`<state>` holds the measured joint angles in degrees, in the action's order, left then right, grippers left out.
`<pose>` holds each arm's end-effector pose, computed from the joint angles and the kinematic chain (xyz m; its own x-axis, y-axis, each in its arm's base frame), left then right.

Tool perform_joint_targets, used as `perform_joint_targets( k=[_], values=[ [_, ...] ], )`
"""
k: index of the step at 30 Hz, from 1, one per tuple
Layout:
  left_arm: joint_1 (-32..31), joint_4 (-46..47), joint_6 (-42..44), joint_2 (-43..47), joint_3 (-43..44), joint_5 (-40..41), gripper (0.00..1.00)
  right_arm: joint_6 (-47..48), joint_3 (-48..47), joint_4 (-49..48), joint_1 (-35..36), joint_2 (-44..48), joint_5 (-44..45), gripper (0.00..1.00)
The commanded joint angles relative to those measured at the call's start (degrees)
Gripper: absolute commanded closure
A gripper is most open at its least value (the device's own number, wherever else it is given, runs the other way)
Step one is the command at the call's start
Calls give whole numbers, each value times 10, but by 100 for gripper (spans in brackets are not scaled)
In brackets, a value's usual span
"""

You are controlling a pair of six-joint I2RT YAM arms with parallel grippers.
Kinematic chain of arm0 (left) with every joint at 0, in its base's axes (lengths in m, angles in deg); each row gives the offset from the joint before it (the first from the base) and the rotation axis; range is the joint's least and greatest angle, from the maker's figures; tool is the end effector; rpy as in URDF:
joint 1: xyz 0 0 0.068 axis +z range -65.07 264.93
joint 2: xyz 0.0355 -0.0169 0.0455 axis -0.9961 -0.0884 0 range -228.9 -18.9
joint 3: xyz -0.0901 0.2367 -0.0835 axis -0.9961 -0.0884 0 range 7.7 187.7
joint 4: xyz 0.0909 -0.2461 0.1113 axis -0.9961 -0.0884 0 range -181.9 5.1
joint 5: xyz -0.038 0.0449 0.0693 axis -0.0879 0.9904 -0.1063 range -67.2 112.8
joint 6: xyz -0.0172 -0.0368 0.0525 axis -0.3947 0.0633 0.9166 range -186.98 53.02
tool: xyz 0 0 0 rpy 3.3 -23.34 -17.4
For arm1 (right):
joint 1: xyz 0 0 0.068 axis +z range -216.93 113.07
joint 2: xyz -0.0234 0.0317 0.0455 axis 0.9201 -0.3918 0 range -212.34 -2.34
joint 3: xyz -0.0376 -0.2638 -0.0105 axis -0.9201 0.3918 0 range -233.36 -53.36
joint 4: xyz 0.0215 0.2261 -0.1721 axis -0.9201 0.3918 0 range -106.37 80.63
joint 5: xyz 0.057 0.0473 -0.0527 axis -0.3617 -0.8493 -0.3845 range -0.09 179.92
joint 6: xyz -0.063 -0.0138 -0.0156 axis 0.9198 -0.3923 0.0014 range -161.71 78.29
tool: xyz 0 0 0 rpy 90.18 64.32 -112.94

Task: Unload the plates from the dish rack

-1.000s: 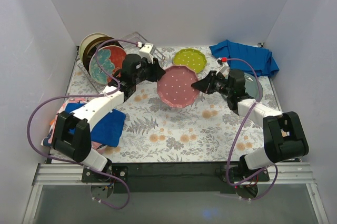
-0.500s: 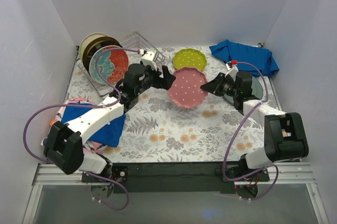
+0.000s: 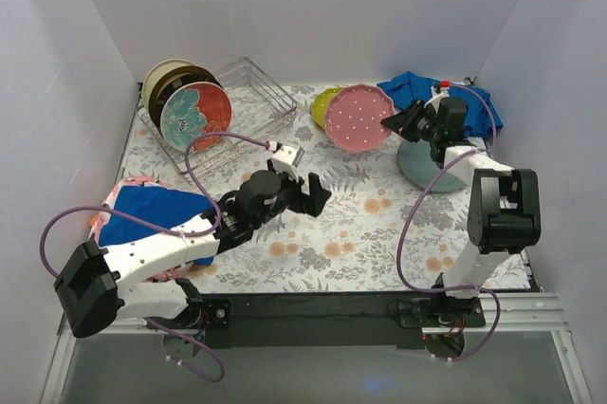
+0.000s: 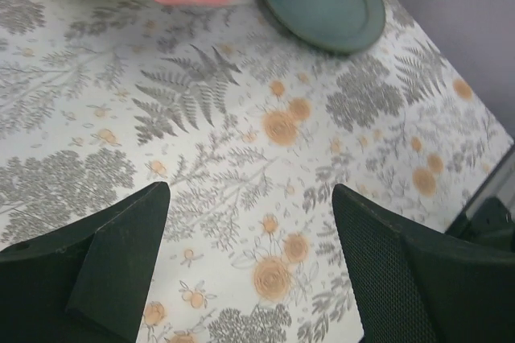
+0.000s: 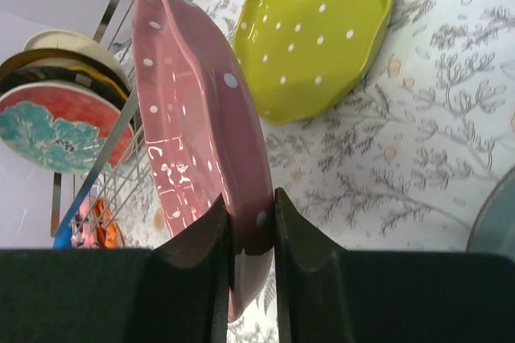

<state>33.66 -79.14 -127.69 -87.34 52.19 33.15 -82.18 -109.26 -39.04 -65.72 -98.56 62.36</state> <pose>0.2049 -0.2405 0.2590 -0.6718 -0.5337 -0.5136 0.1528 0.5787 -0.8011 0.4068 0.0331 0.2042 -0.5288 0.5644 -0.6339 -0.1527 0.6714 0.7252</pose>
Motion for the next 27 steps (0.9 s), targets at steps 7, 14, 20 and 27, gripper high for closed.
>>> perform_joint_targets(
  k=[7,14,20,27],
  values=[
    [-67,72,67,57,-83,29,19,-17,-258,25,20,-142,22,99],
    [-82,72,72,165,-124,134,18,9,-386,65,30,-258,-18,99],
    [-84,176,74,320,-226,195,18,17,-431,82,34,-295,-25,99],
    [-86,205,84,375,-263,203,18,21,-471,107,34,-325,-39,99]
  ],
)
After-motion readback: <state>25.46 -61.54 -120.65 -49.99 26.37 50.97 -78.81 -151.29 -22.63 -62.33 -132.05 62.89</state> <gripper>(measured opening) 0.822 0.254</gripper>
